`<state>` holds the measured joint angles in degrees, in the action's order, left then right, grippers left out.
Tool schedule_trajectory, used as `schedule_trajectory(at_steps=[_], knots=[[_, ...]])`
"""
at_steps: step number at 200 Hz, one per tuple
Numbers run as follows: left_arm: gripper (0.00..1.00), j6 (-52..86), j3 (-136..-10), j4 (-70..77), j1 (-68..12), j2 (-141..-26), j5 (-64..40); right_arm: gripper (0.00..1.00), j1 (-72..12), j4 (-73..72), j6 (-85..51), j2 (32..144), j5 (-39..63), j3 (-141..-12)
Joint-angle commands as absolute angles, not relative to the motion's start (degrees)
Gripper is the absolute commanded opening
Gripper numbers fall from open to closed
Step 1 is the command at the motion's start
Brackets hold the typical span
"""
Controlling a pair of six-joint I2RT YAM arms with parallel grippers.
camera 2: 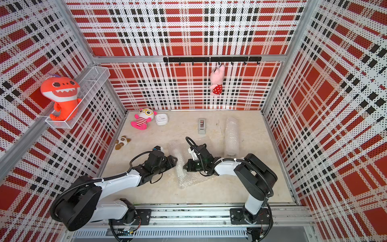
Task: Wrap vases in bubble wrap
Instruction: Wrap the vase in bubble wrap.
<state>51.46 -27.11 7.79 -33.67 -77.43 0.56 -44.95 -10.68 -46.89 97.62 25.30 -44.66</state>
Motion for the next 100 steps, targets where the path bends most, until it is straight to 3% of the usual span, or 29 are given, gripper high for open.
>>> schedule_trajectory(at_steps=[1, 65, 75, 90, 100], knots=[[0.73, 49.11, -29.46, 8.7, -33.57, -80.2, -0.09, 0.0, -44.91, -7.58, -45.06, 98.97, 23.01, -45.87], [0.74, 48.46, -29.68, 6.82, -35.79, -83.77, 3.14, 0.0, -44.91, -2.33, -41.76, 98.61, 17.88, -49.32], [0.72, 48.27, -29.17, 7.2, -36.16, -83.97, 2.6, 0.04, -44.91, -0.78, -40.96, 98.04, 16.87, -50.09], [0.71, 47.9, -28.84, 7.31, -36.6, -84.62, 1.84, 0.19, -44.91, 2.03, -39.86, 96.81, 15.66, -51.21], [0.71, 47.75, -28.74, 6.69, -36.89, -84.84, 2.18, 0.2, -44.91, 3.86, -39.01, 95.32, 14.47, -51.66]])
